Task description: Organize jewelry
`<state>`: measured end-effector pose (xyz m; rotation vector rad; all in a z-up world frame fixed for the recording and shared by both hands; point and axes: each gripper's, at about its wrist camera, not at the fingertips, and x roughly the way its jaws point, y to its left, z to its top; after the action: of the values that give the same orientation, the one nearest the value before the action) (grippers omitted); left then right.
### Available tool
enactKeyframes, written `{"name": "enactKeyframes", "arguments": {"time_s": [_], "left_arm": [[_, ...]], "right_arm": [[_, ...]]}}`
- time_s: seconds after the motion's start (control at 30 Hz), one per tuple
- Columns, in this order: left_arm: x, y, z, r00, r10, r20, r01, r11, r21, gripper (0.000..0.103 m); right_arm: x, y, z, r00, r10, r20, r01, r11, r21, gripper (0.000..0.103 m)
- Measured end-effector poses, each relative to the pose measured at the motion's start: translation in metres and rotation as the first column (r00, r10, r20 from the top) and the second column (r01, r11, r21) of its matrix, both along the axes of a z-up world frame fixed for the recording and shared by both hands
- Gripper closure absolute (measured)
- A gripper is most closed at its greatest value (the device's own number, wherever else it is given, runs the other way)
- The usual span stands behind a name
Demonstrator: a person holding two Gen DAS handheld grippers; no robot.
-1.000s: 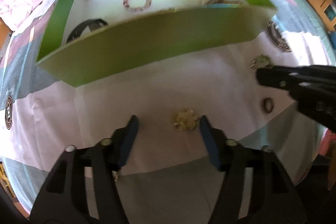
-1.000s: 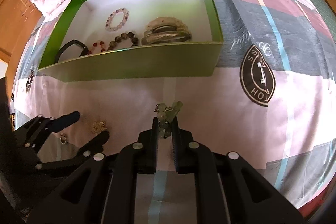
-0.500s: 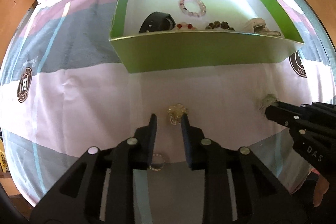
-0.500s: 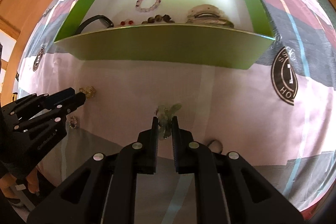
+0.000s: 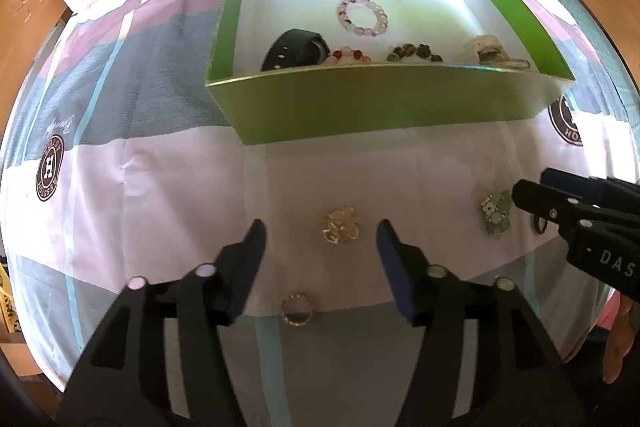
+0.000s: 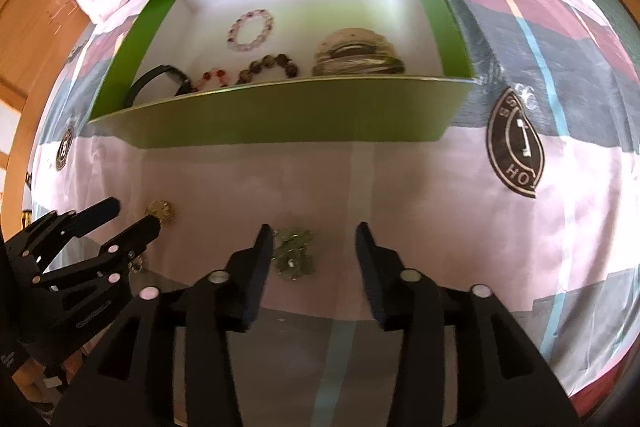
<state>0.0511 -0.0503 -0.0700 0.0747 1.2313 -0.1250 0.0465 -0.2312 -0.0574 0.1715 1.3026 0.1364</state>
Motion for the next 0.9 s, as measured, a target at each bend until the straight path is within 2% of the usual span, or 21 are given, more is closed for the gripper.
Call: {"name": "enactKeyframes", "arguments": {"time_s": [0.1, 0.27, 0.53, 0.57, 0.63, 0.67, 0.77, 0.8, 0.9], "left_arm": [[0.004, 0.008, -0.001, 0.999, 0.036, -0.011, -0.037, 0.999, -0.02, 0.035], [0.01, 0.018, -0.01, 0.996, 0.075, -0.053, -0.078, 0.995, -0.054, 0.035], [0.016, 0.02, -0.023, 0.994, 0.091, -0.054, -0.093, 0.996, -0.02, 0.03], [0.016, 0.02, -0.023, 0.994, 0.093, -0.05, -0.094, 0.995, -0.018, 0.031], [0.016, 0.02, -0.022, 0.995, 0.093, -0.044, -0.094, 0.995, -0.025, 0.042], [0.015, 0.02, -0.021, 0.995, 0.089, -0.044, -0.09, 0.995, -0.034, 0.049], [0.015, 0.021, -0.02, 0.996, 0.083, -0.045, -0.085, 0.996, -0.04, 0.056], [0.014, 0.021, -0.021, 0.995, 0.082, -0.048, -0.084, 0.995, -0.046, 0.058], [0.016, 0.025, -0.014, 0.995, 0.087, -0.05, -0.09, 0.994, -0.06, 0.064]], "right_arm": [[0.0, 0.0, -0.001, 1.0, -0.005, 0.001, 0.005, 1.0, -0.001, 0.052], [-0.003, 0.009, -0.001, 1.0, 0.031, 0.003, -0.031, 1.0, -0.003, 0.052], [-0.003, 0.015, -0.004, 0.999, 0.04, 0.005, -0.04, 0.999, 0.0, 0.052], [-0.002, 0.017, -0.005, 0.999, 0.046, 0.006, -0.046, 0.999, 0.001, 0.052], [-0.003, 0.022, -0.008, 0.998, 0.06, 0.005, -0.06, 0.998, 0.012, 0.054], [-0.003, 0.023, -0.011, 0.998, 0.063, 0.002, -0.063, 0.998, 0.018, 0.056], [-0.003, 0.03, -0.018, 0.996, 0.088, -0.015, -0.088, 0.996, 0.023, 0.074], [-0.003, 0.032, -0.02, 0.995, 0.096, -0.017, -0.096, 0.995, 0.018, 0.083], [-0.004, 0.034, -0.017, 0.993, 0.116, -0.008, -0.116, 0.993, 0.022, 0.091]]}}
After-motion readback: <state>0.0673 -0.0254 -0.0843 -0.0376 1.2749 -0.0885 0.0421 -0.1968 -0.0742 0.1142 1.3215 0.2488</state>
